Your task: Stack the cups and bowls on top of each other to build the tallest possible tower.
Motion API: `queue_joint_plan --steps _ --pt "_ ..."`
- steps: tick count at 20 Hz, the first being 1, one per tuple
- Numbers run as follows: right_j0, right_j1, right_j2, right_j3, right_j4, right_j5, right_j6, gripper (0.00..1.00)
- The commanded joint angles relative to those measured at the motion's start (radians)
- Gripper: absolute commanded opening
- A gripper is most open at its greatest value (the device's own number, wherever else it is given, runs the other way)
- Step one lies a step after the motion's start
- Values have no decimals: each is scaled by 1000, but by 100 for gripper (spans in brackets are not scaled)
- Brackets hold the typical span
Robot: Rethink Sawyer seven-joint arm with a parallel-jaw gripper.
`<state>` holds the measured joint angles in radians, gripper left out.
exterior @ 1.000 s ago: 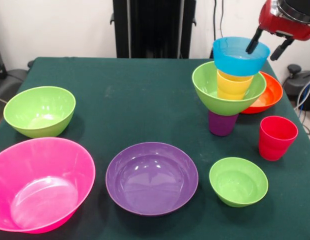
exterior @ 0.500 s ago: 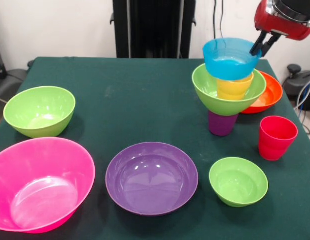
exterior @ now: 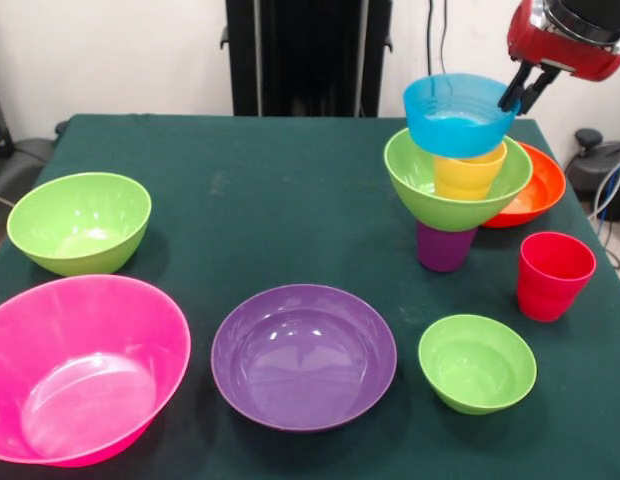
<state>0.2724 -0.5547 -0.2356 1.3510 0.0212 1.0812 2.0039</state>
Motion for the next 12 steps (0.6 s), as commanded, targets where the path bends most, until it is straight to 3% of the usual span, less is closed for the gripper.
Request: queue_joint_plan --steps 1,12 --pt "10 28 59 -17 0 -21 152 0" --pt "10 36 72 -34 17 -31 164 0"
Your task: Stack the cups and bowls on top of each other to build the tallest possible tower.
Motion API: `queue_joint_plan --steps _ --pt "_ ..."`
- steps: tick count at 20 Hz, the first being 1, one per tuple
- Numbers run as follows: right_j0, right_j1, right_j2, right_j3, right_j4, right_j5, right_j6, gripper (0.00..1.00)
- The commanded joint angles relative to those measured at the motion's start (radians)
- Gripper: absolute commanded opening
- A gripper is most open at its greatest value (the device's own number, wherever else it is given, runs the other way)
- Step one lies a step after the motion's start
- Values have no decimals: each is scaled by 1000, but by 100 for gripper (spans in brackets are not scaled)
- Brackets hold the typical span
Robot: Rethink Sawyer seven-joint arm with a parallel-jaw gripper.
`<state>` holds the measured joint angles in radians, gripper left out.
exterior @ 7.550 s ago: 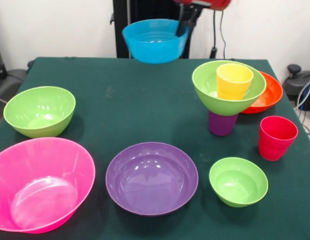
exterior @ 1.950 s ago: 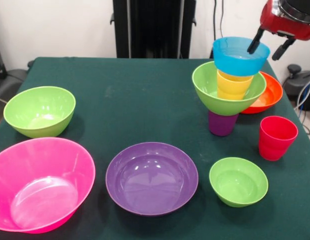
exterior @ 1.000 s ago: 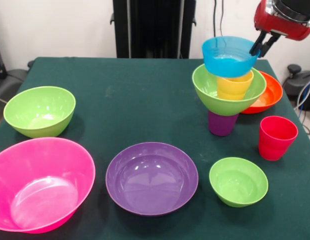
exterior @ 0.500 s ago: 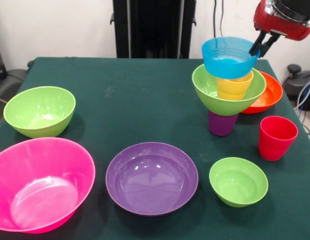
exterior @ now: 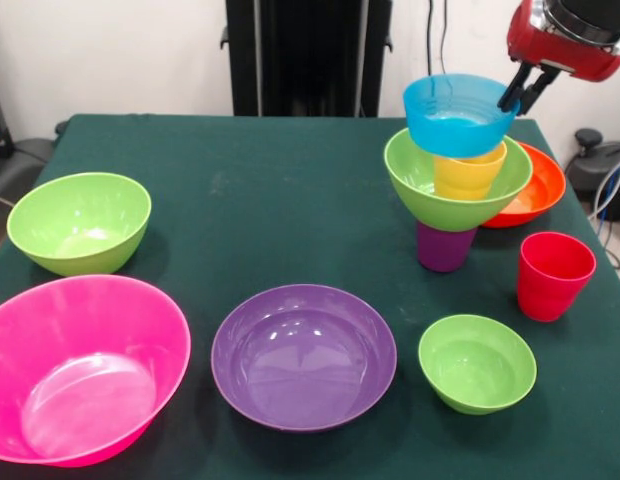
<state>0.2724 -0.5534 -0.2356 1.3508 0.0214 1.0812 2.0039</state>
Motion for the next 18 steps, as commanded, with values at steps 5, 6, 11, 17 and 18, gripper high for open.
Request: queue_joint_plan --steps 5,6,11,17,18 --pt "7 39 82 -37 30 -48 168 0" --pt "7 41 83 -39 31 -49 169 0" --pt "7 49 84 -54 36 -48 171 0" --pt "10 33 85 -26 44 -68 171 0" --pt "9 34 86 -28 46 -67 169 0"
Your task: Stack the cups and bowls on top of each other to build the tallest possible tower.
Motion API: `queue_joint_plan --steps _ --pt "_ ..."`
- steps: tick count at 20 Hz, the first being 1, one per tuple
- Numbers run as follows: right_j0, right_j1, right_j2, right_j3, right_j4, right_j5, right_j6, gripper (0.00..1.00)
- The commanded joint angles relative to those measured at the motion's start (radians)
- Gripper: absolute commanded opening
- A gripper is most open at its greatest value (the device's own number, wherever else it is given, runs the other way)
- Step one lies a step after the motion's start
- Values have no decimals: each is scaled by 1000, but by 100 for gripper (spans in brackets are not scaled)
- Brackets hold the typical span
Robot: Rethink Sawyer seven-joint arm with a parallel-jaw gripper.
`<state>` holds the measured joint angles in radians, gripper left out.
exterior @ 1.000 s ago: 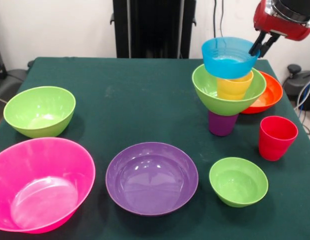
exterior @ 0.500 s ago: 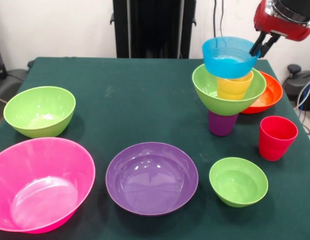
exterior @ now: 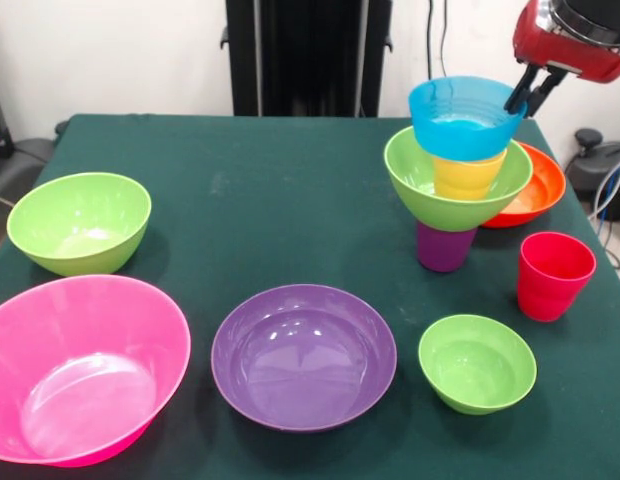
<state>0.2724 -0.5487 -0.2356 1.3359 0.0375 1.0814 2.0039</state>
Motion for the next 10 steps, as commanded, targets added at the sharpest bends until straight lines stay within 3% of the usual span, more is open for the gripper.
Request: queue_joint_plan --steps 1,10 --pt "9 28 85 -13 32 -67 169 0" --pt "17 40 76 -27 44 -48 182 0"
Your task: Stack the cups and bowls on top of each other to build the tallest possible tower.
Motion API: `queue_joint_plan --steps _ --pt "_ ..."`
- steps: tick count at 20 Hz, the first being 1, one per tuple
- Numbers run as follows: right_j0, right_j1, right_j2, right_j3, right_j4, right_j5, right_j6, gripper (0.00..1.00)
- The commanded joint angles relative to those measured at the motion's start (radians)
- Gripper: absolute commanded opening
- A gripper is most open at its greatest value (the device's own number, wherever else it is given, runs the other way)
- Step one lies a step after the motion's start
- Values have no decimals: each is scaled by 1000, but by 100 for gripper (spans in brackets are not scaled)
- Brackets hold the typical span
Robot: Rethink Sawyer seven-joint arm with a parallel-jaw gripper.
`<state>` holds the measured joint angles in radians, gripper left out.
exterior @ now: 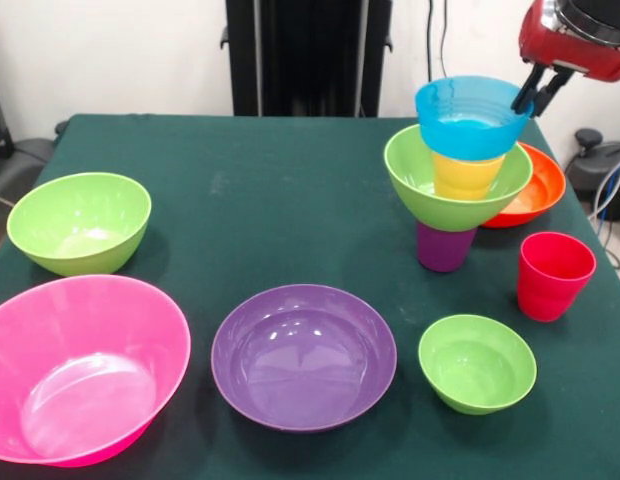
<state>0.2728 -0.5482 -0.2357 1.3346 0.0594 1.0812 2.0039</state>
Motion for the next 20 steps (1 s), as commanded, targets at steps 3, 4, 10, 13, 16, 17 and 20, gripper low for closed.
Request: queue_joint_plan --steps 3,4,10,13,16,17,20 --pt "17 45 74 -34 26 -44 191 100" --pt "17 47 73 -38 28 -41 195 100" --pt "15 44 72 -36 18 -62 175 100" --pt "14 40 70 -31 18 -62 173 100" --pt "12 30 62 -32 11 -28 165 100" --pt "11 26 61 -32 9 -22 161 100" --pt "1 -18 69 0 19 -11 130 100"
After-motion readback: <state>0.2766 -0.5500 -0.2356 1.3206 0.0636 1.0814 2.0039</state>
